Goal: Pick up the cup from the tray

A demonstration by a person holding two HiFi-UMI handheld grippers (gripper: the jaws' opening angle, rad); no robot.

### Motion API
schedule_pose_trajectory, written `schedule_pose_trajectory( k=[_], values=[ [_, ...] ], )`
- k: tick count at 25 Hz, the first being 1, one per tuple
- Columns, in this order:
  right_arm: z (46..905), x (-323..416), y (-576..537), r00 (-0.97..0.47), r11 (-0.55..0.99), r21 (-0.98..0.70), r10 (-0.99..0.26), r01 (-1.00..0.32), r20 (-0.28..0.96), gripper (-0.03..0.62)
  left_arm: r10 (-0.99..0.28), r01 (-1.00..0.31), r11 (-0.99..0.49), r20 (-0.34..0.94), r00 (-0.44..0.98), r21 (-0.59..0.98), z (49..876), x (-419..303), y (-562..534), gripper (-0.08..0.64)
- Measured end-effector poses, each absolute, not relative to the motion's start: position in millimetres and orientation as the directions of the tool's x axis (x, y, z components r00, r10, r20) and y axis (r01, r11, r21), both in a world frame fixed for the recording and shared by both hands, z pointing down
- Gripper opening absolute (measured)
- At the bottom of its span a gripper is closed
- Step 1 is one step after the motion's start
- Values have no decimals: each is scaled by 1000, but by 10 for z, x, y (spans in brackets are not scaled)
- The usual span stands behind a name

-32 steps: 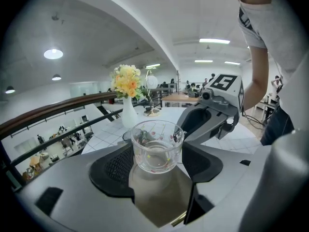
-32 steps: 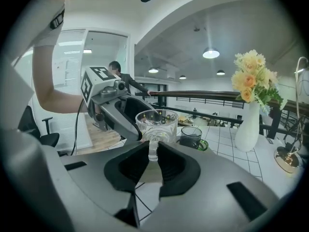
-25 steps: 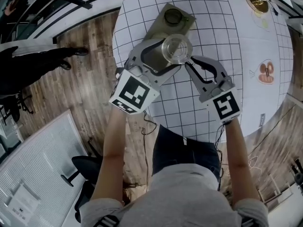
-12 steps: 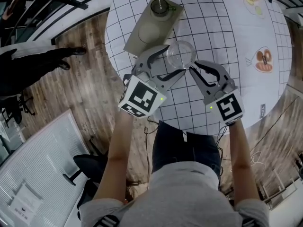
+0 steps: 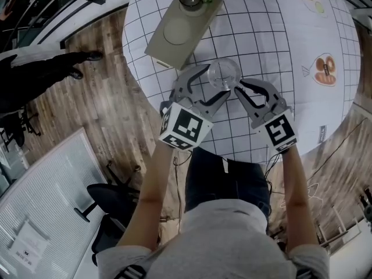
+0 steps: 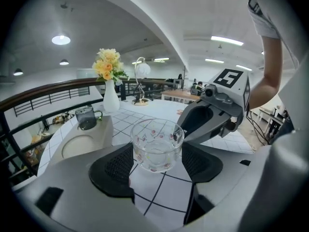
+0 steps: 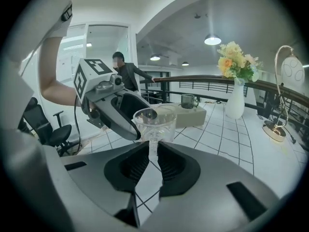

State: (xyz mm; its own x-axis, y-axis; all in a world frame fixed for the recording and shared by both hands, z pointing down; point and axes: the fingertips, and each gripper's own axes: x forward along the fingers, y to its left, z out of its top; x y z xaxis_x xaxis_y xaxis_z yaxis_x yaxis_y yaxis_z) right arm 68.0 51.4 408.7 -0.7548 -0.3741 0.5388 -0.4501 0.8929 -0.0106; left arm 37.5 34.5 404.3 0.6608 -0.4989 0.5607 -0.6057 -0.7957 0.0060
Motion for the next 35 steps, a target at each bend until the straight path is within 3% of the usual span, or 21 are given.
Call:
schedule_pose_trajectory(
  k=[19,35],
  values=[
    [4665,637,564,-713,910,-19,-311,-413,629,51,-493,-660,-751,652,576,16,4622,325,440,322],
    [4747,644,579,-695,914,30,-329,-405,639,51,-525,-659,-752,633,569,-32,4684,341,485,324]
  ],
)
